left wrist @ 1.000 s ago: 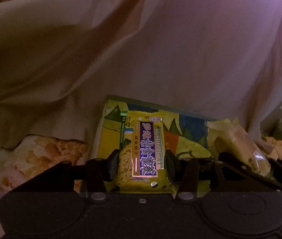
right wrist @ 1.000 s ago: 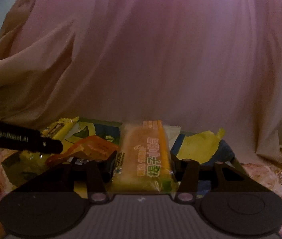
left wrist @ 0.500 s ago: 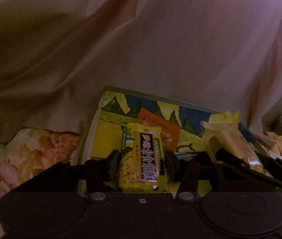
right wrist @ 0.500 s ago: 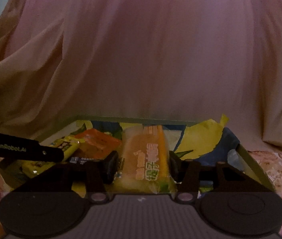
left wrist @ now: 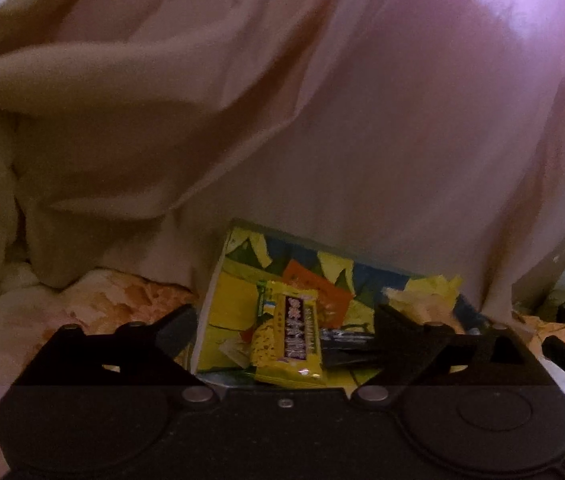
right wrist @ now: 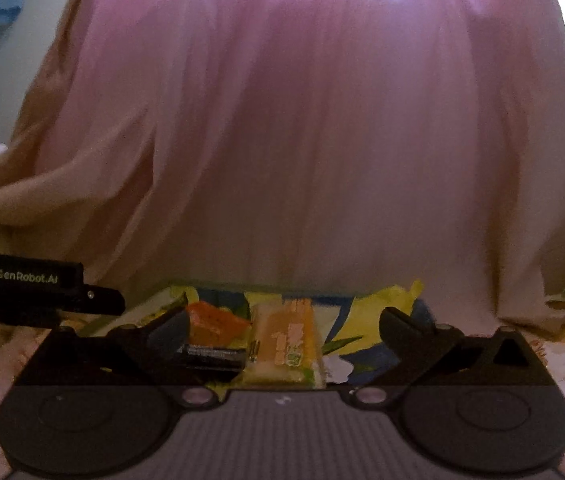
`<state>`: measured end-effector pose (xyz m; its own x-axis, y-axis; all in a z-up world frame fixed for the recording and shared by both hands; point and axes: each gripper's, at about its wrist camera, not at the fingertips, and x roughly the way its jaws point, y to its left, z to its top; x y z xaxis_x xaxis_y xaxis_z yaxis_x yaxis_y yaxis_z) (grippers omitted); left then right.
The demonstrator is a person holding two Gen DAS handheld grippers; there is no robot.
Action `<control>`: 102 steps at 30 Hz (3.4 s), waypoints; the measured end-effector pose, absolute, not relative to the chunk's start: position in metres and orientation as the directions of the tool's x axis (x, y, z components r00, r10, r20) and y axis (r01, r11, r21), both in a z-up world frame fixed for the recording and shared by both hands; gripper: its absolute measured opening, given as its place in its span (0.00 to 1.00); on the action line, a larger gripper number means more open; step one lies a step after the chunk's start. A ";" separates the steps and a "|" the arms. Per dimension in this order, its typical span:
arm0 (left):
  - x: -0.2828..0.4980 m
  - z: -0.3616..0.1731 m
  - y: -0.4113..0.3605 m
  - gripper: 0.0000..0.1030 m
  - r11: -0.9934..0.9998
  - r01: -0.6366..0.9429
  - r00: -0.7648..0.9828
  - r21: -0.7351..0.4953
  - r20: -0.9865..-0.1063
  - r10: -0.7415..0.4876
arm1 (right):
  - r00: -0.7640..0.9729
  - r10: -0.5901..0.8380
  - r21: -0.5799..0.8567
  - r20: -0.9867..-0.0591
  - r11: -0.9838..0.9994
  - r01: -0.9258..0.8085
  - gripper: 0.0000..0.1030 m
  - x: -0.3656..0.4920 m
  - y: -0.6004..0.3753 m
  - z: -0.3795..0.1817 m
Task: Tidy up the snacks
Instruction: 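Open both tools to release the wafer bar and bread roll into the box, then move both tools back over the remaining snacks on the bedspread, then grasp the round white rice cake with the left tool while the right tool reaches the brown strip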
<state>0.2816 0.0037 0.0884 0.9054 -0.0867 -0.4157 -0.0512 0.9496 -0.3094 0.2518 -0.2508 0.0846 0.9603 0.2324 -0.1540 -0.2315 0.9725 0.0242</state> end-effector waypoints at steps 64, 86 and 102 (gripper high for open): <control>0.058 0.008 -0.032 0.99 0.984 0.138 0.835 -0.115 -0.521 -0.178 | 0.836 0.100 -0.010 -0.539 0.992 -0.125 1.00 0.040 -0.280 0.000; 0.078 -0.017 -0.028 0.99 0.984 0.132 0.763 -0.122 -0.621 -0.179 | 0.764 0.141 0.104 -0.629 0.990 -0.097 1.00 0.069 -0.292 -0.022; 0.118 -0.020 -0.046 0.99 0.967 0.219 0.740 -0.129 -0.625 -0.251 | 0.759 0.227 0.306 -0.610 0.951 -0.039 1.00 0.127 -0.326 -0.035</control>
<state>0.1177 -0.0462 -0.0196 0.7397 -0.2505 -0.6246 0.2187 0.9672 -0.1289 0.1266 -0.3259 -0.0350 0.7595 0.2271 -0.6096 -0.0386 0.9512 0.3061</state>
